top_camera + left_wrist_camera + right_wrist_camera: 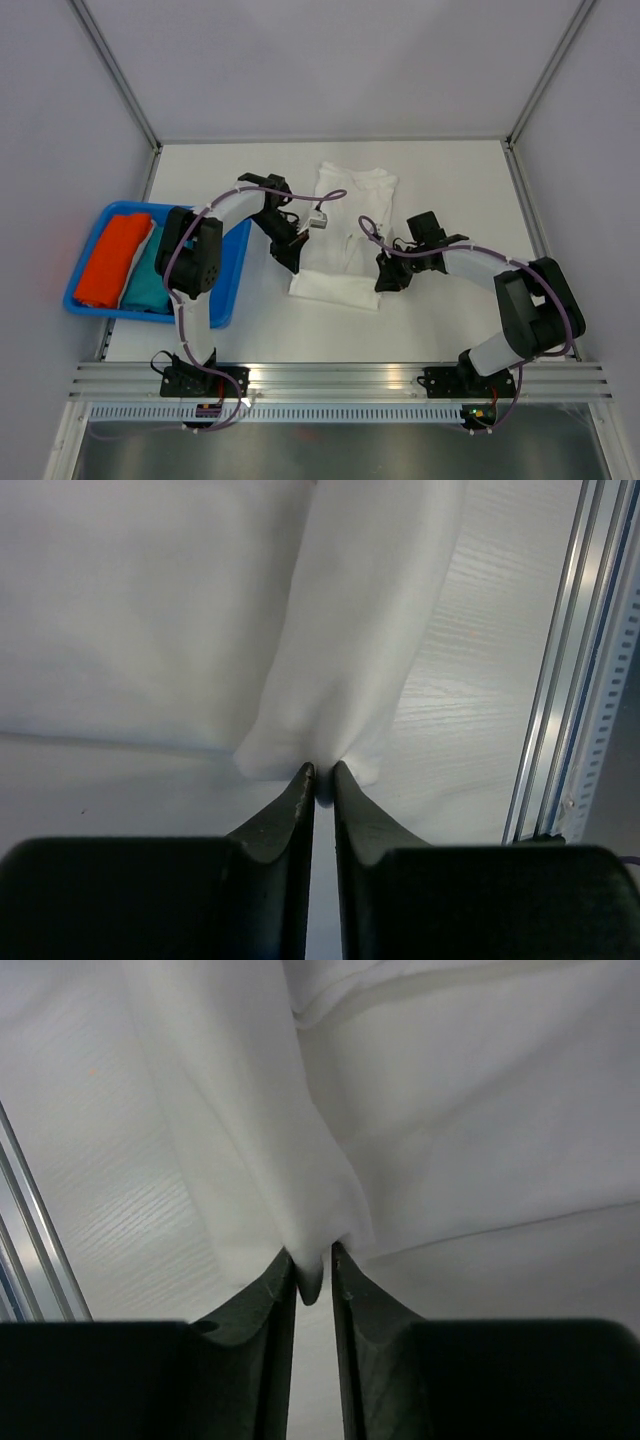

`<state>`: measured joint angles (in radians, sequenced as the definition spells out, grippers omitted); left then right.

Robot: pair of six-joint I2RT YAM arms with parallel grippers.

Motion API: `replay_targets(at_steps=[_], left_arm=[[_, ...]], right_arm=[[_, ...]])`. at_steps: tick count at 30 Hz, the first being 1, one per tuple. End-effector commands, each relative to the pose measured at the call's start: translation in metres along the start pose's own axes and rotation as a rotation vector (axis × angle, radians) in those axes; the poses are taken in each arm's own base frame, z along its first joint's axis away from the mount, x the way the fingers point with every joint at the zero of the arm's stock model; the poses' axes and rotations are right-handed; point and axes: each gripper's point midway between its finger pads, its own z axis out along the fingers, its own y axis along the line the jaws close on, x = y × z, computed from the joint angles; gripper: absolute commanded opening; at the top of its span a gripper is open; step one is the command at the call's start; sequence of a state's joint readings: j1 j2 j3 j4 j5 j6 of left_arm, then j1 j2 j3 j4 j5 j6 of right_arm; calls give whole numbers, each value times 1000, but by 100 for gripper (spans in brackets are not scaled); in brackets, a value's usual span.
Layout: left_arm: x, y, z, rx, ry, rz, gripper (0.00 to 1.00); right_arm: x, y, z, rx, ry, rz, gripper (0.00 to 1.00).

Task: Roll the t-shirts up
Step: Roll the tshirt

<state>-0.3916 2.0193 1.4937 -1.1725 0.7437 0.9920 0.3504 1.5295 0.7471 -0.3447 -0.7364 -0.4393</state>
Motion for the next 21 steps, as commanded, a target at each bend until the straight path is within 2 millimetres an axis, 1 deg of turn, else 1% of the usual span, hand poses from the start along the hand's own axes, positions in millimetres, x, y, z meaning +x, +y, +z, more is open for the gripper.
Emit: replay_targets(at_steps=[1,2,3,5,6,8,9,12,13,14,15,16,17,18,19,21], left_arm=[[-19,8,-2,-17,-67,-27,19],[-20,9,-3,-21,-72,-34,22],[-20,9,-3,-25,-70,-38,25],[-21,13,-4,-48,-70,-45,27],[-22,14,-5,-59,-70,-57,27],[-22,15,-8,-74,-68,-56,28],[-22,16,-9,-77,-68,-62,28],[-28,11,-16,-90,-86,-53,31],[-33,7,-20,-94,-101,-40,31],[-33,5,-22,-99,-104,-38,32],[-35,4,-24,-104,-107,-34,32],[-37,3,-28,-116,-110,-29,33],[-37,2,-29,-120,-110,-29,33],[-37,2,-31,-129,-109,-26,33],[-37,2,-32,-138,-103,-24,33],[-36,2,-36,-159,-96,-10,33]], right_arm=[[-23,-26,-7,100,-75,48,28],[-25,-29,-10,112,-89,71,33],[-29,-36,-16,125,-120,101,35],[-36,-37,-24,125,-163,155,41],[-39,-41,-31,138,-185,171,41],[-47,-41,-39,145,-202,200,43],[-46,-36,-41,132,-194,220,43],[-57,-22,-54,122,-218,260,47],[-56,-19,-57,128,-220,269,47],[-56,-15,-59,134,-219,290,47],[-59,-12,-65,156,-234,277,46],[-55,-9,-66,163,-235,282,40],[-56,-4,-65,166,-238,286,36],[-59,1,-69,179,-254,269,31],[-56,7,-66,171,-252,277,22],[-62,25,-61,132,-268,267,19]])
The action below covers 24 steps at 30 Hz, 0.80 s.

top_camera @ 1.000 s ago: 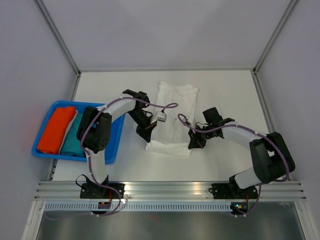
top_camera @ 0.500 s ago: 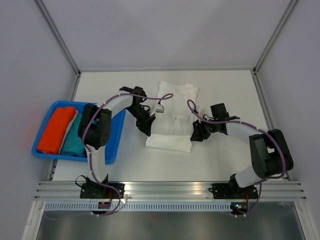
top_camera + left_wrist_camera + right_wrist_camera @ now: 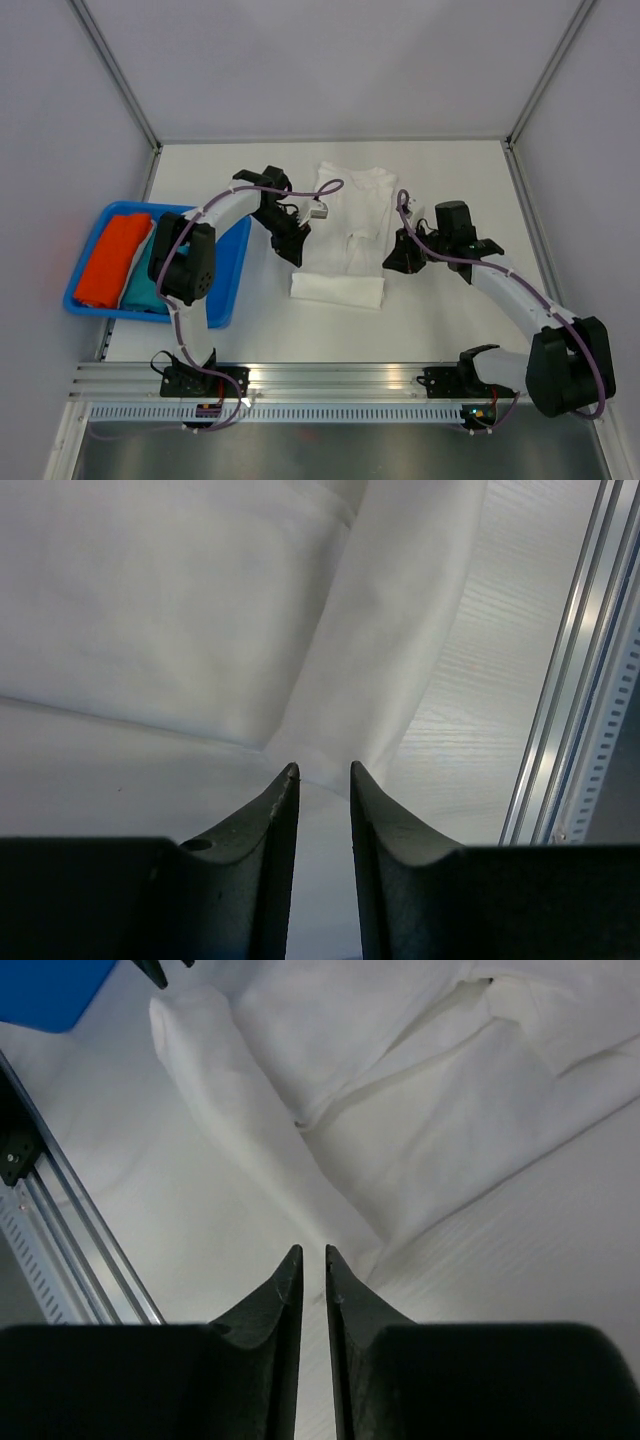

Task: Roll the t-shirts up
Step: Roll the tshirt

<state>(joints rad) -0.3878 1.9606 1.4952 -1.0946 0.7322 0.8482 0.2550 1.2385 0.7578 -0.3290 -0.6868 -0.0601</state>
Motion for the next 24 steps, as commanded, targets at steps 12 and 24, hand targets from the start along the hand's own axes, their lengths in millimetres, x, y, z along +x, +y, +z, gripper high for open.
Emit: replay_targets(at_steps=[12,24], left_arm=[[-5,-26,-4,-26,10,239,53],[-5,-21,24,-53,40,348,70]], right_arm=[[9,10,16,79,-141,140,88],[36,23,50,-61,8,21,90]])
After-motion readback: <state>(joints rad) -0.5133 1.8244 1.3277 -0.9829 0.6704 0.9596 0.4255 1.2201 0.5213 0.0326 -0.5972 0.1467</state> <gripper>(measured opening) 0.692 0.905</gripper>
